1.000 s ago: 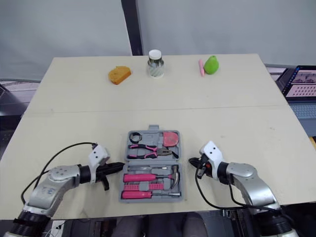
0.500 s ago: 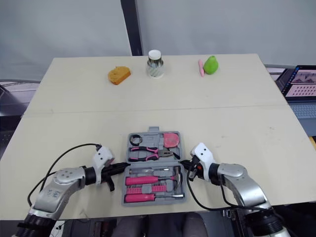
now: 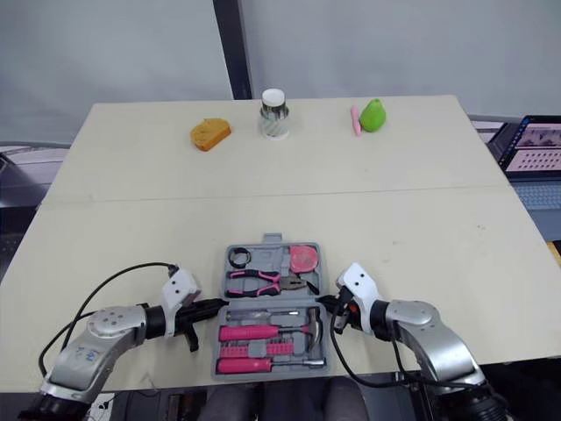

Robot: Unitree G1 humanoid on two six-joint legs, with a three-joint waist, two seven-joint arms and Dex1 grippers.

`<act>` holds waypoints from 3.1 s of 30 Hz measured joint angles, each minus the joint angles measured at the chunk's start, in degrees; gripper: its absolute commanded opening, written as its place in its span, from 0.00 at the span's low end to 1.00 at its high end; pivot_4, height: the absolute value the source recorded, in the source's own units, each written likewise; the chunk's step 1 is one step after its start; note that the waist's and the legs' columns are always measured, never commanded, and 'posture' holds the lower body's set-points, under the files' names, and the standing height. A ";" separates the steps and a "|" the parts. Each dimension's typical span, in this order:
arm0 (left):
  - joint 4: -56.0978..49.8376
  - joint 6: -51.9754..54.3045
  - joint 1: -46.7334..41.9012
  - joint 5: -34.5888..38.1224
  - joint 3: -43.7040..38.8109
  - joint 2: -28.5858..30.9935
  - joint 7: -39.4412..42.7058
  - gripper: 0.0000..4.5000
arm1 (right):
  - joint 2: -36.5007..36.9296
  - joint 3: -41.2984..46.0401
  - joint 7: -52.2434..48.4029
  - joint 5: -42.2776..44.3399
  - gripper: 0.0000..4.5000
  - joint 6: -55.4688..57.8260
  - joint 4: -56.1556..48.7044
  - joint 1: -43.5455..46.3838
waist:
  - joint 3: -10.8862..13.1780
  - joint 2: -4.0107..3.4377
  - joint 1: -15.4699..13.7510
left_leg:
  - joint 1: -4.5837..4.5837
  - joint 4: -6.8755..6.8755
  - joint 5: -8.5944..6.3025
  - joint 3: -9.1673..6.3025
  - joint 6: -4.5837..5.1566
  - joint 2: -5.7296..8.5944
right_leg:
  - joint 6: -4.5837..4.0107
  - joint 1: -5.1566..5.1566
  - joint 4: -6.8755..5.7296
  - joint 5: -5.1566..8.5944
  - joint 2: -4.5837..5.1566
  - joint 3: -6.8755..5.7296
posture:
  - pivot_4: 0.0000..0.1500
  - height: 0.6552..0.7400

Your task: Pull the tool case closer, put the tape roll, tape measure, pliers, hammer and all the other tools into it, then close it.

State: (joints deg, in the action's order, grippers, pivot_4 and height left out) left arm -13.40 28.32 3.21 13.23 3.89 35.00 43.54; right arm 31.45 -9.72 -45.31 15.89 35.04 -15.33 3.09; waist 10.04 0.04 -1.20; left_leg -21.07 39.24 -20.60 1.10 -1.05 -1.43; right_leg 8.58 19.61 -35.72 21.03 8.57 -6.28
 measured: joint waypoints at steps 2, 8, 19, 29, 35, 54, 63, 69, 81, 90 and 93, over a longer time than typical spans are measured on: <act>-0.22 0.02 0.14 -0.03 0.12 0.26 0.12 0.00 | -0.05 -0.01 0.00 -0.01 0.01 0.00 0.00 -0.02 | 0.00 0.00 0.00 | 0.00 0.00 0.00 0.00 0.00 0.00 | 0.00 0.00 0.00 0.00 0.00 0.00 | 1.00 1.00; -0.46 0.34 0.23 -0.02 0.19 0.35 0.12 0.00 | -0.10 -0.04 0.00 -0.11 0.01 -0.01 0.00 -0.04 | 0.00 0.00 0.00 | 0.01 0.00 0.00 0.00 0.00 0.00 | 0.00 0.00 0.00 0.00 0.00 0.00 | 1.00 1.00; -0.56 0.38 0.46 -0.01 0.10 0.12 -0.05 0.00 | -0.17 -0.12 -0.01 -0.68 0.01 -0.45 0.11 -0.04 | 0.00 -0.01 -0.02 | 0.01 0.00 0.00 0.01 0.00 0.00 | 0.00 -0.01 0.00 0.00 0.00 0.01 | 1.00 1.00; -1.33 0.37 1.38 -0.05 -0.02 0.11 -0.24 0.00 | -0.14 -0.10 -0.08 -0.70 0.01 -1.30 1.20 0.62 | -0.01 -0.01 -0.04 | 0.01 0.00 0.00 0.01 0.00 0.00 | 0.00 0.00 0.01 0.00 0.00 0.01 | 1.00 1.00; 1.37 -1.81 0.62 0.30 -1.19 2.73 1.95 0.00 | 3.02 3.40 -0.96 1.81 0.06 0.08 0.96 -0.10 | -0.01 -0.01 -0.06 | 0.01 0.00 0.00 0.02 0.00 -0.01 | 0.00 0.00 0.02 0.00 -0.01 0.01 | 1.00 1.00; -10.60 0.15 4.47 2.18 7.00 14.82 13.09 0.00 | -9.86 16.67 8.06 19.65 0.99 31.60 27.81 28.15 | -0.13 -0.30 1.41 | 0.01 -0.16 0.00 0.07 0.00 0.00 | -0.02 0.09 -0.01 0.01 -0.03 0.12 | 1.00 1.00; -7.64 -7.54 3.97 -0.35 10.22 14.33 12.31 0.00 | -13.61 15.22 4.09 21.46 0.99 32.58 31.25 29.53 | -0.66 -1.12 1.40 | 0.12 -0.24 0.00 0.15 0.00 -0.03 | -0.02 0.08 -0.03 0.01 -0.04 0.14 | 1.00 1.00; -6.94 -8.61 4.10 -0.33 9.97 14.29 12.25 0.00 | -12.87 13.44 -0.38 21.47 0.99 31.67 29.20 29.37 | -0.72 -1.22 1.52 | 0.13 -0.23 0.00 0.16 0.00 -0.04 | -0.02 0.09 -0.04 0.01 -0.04 0.17 | 1.00 1.00; -6.80 7.13 9.84 14.61 -7.39 13.19 11.00 0.00 | 3.20 4.77 -18.39 25.54 0.99 27.35 5.25 24.00 | -0.55 -0.94 1.44 | -0.09 -0.19 -0.02 0.13 -0.02 -0.11 | -0.03 0.27 -0.02 0.02 -0.08 0.17 | 1.00 1.00; -3.26 10.22 12.43 17.70 -17.93 17.68 13.56 0.00 | 17.15 1.89 -28.33 25.91 0.99 19.76 -8.10 15.67 | -0.23 -0.39 0.44 | -0.06 -0.12 -0.08 0.11 0.00 -0.06 | -0.03 0.09 0.17 0.02 -0.05 0.13 | 1.00 1.00; -1.63 9.42 10.42 17.49 -18.62 17.67 13.49 0.00 | 18.15 1.70 -28.60 25.02 0.99 17.37 -8.27 13.06 | -0.14 -0.19 0.28 | -0.05 -0.09 -0.08 0.14 0.00 -0.07 | -0.03 0.09 0.16 0.02 -0.05 0.13 | 1.00 1.00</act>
State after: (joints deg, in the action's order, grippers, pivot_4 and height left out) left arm -15.04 37.74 13.63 30.72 -14.74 52.68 57.03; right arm 49.60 -8.01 -73.91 40.91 52.41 -23.60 16.16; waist 9.90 -0.15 -0.92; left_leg -21.12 39.15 -20.68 1.25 -1.05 -1.50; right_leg 8.55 19.71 -35.56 21.05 8.52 -6.16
